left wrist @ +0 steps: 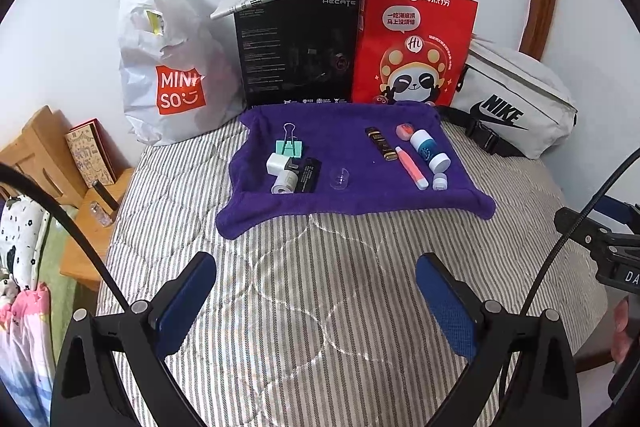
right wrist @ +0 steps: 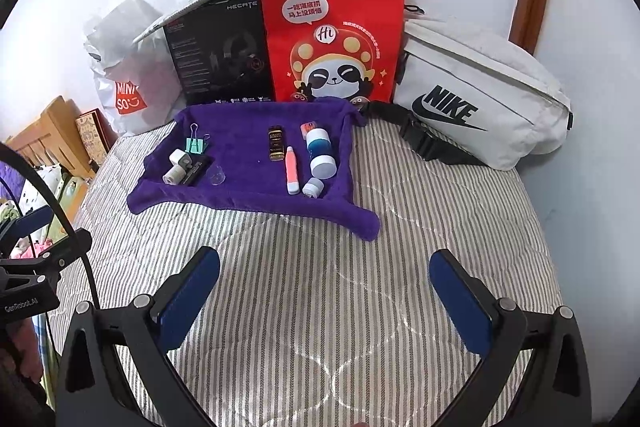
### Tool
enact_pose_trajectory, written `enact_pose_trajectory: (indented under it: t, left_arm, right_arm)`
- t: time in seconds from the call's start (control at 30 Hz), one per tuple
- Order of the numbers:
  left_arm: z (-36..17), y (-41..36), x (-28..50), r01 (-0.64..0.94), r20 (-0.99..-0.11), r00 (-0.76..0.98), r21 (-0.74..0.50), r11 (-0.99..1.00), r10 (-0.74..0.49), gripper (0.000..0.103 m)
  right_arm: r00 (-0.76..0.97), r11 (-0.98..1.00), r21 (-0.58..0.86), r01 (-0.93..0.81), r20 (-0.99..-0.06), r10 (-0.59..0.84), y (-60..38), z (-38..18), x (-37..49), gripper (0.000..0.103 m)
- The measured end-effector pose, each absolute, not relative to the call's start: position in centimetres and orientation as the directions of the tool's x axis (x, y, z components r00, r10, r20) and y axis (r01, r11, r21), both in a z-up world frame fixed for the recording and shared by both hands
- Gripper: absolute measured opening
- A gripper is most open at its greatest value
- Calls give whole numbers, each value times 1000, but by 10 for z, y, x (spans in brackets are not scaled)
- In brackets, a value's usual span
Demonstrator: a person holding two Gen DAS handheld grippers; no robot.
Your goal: Organize rigid objects
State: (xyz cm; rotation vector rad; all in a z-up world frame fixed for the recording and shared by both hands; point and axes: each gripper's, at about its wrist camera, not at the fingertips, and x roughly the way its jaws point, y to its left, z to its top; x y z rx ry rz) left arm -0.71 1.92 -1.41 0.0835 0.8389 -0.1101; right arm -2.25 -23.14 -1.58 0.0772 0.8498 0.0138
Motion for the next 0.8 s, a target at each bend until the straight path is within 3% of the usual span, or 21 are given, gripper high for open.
enact_pose_trajectory:
  t: [0.8]
  left_arm:
    - [-13,20,-10,122,-749,661,49,991,-44,101]
  right_arm:
    - [669,998,62,0,-742,46,-228,-9,-27,103]
